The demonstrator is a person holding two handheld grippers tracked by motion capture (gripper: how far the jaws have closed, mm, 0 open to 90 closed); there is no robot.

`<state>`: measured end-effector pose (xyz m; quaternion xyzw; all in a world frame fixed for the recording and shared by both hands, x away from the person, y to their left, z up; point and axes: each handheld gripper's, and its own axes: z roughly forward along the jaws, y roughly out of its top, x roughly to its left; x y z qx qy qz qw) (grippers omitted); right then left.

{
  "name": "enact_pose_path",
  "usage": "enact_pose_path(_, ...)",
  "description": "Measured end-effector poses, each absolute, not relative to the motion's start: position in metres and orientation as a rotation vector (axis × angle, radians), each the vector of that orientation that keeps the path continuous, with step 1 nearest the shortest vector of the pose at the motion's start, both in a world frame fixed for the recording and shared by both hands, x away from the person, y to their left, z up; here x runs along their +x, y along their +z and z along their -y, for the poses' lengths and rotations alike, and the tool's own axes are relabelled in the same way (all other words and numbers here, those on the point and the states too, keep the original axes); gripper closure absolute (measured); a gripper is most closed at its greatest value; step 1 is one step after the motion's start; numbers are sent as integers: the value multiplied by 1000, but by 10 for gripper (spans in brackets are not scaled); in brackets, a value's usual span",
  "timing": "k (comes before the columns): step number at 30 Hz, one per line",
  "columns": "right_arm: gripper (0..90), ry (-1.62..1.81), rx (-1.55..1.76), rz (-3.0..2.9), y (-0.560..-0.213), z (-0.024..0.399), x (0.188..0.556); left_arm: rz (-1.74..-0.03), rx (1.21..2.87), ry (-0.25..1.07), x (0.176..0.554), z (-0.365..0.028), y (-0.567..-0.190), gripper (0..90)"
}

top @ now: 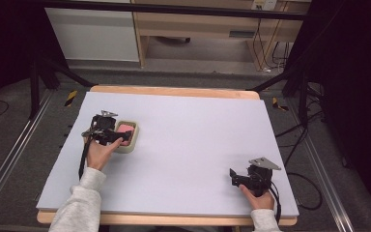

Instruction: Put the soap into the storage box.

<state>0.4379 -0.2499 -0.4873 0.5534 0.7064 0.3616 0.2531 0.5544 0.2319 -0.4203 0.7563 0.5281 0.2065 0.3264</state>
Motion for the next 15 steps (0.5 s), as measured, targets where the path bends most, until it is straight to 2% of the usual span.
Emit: enact_pose_path(15, 54, 987, 1509, -1914, -487, 250, 438, -1250, 1955, 506, 514, -240, -419, 221)
